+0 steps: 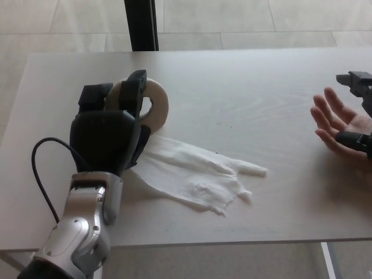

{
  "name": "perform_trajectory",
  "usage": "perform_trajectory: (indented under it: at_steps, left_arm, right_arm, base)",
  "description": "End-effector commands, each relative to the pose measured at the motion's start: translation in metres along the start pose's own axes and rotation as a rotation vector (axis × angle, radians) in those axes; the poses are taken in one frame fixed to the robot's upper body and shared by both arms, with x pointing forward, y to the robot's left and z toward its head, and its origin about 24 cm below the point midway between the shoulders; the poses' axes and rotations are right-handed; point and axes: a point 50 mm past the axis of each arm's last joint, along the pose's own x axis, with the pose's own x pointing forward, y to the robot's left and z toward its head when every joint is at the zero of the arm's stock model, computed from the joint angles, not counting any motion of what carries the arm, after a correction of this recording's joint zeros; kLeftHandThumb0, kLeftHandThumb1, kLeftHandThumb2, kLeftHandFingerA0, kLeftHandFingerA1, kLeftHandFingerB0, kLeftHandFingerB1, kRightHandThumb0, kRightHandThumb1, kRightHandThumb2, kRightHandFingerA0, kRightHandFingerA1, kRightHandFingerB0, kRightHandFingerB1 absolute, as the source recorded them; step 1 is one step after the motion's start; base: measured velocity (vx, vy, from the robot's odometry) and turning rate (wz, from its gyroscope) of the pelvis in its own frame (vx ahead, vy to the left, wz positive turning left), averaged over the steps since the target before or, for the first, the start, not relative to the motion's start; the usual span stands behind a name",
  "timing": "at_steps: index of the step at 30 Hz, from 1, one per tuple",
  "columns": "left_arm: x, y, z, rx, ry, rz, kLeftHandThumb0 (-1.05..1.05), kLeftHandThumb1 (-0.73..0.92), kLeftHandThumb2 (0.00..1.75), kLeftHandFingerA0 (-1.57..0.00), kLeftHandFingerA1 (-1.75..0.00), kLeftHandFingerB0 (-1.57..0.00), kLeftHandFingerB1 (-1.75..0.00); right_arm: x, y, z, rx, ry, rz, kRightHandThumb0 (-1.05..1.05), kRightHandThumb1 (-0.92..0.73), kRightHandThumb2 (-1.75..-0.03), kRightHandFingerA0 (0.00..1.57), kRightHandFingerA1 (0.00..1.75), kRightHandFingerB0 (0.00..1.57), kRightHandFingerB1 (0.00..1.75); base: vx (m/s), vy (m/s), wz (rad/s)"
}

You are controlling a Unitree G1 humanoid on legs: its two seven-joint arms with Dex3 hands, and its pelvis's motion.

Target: A toilet paper roll is kept in the middle of the desk infront of the robot. The robot places its left hand on the top of the toilet paper roll to hold it still and uses its right hand to tear off a piece of toilet paper from it and hands the paper to a person

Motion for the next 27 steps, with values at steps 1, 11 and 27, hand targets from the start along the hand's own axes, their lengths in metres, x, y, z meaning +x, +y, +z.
perform_trajectory:
  at_steps: [1,11,27]
  left_arm:
    - [-0.047,-0.045,-0.061,0.096,0.258,-0.415,-0.33,0.70,0.81,-0.05,-0.65,-0.15,-0.54]
    - [-0.032,-0.030,-0.058,0.091,0.208,-0.396,-0.47,0.73,0.70,0.00,-0.66,-0.09,-0.54]
    - [0.019,0.056,-0.050,-0.129,0.134,-0.093,-0.52,0.74,0.65,-0.12,-0.63,-0.18,-0.50]
  right_arm:
    - [-0.001,-0.052,0.011,-0.447,-0.164,-0.087,-1.03,-0.83,-0.73,0.00,0.00,0.00,0.27]
    - [-0.034,-0.127,0.004,-0.371,-0.155,-0.274,-1.05,-0.72,-1.03,0.00,0.00,0.05,0.13]
    - [-0.170,-0.115,-0.067,-0.028,0.051,-0.455,-0.72,-0.87,-0.68,0.03,0.25,0.24,0.29]
  base:
    - [0.00,0.000,0.00]
    - [0.00,0.000,0.00]
    - [0.00,0.000,0.00]
